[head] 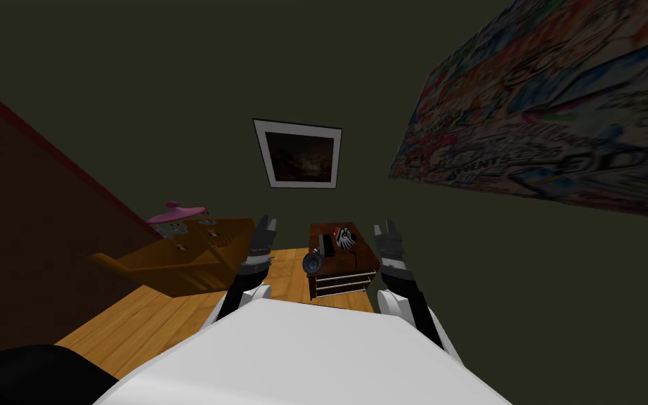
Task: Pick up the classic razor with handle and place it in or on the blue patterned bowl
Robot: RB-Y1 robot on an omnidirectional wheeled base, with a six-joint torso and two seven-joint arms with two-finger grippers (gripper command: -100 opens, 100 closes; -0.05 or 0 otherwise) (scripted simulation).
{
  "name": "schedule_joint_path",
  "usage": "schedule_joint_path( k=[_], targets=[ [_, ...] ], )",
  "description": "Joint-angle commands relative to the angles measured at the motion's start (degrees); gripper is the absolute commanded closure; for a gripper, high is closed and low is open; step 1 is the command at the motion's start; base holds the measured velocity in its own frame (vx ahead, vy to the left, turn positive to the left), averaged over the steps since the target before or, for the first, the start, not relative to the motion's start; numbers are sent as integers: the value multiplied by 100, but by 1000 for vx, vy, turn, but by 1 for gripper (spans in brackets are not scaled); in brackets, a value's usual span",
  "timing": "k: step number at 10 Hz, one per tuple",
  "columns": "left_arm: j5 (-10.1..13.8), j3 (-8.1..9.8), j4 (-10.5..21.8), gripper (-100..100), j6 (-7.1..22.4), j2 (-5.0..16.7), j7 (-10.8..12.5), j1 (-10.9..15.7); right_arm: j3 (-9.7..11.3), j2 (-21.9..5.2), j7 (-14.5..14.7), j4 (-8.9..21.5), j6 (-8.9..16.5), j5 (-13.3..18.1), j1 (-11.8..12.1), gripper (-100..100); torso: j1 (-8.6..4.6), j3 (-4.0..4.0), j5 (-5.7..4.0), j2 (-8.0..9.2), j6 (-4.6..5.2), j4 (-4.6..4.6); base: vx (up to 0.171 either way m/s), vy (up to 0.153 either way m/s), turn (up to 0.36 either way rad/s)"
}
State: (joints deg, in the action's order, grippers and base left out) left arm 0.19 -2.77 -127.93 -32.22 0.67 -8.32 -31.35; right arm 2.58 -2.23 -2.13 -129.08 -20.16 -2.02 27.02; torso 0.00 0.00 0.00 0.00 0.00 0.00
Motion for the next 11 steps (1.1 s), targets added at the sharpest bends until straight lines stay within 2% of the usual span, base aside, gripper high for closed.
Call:
schedule_joint_path(
  k=[1, 2, 3, 6, 7, 10, 11],
  targets=[
    [0, 0, 0, 0, 0, 0, 0, 0, 33, -213, 52, 132, 65, 23, -17, -100, 0, 0, 0, 0, 0, 0, -2, -17, 116],
    [0, 0, 0, 0, 0, 0, 0, 1, 55, -304, 86, 218, 105, 38, -30, -100, -7, 0, -1, 0, -2, 0, -12, -41, 122],
    [0, 0, 0, 0, 0, 0, 0, 0, 116, -479, 174, 445, 207, 78, -73, -100, -16, 1, -3, 3, -1, 0, -13, -64, 194],
    [0, 1, 0, 0, 0, 1, 0, 0, 246, -733, 349, 898, 399, 156, -175, -100, -29, 3, -7, 5, -2, 1, -20, -71, 165],
    [0, 1, 0, 0, 0, 1, 0, 0, 246, -733, 349, 898, 399, 156, -175, -100, -30, 2, -7, 3, -1, 1, -7, -47, 52],
    [0, 0, 0, 0, 0, 1, 0, 0, 408, -971, 562, 1439, 623, 252, -308, -100, -22, 0, -5, 0, -2, 0, -12, -59, 170],
    [0, 1, 0, 0, 0, 1, 0, 0, 408, -971, 562, 1442, 623, 252, -308, -100, -32, 2, -7, 4, 0, 1, -23, -60, 53]
  ],
)
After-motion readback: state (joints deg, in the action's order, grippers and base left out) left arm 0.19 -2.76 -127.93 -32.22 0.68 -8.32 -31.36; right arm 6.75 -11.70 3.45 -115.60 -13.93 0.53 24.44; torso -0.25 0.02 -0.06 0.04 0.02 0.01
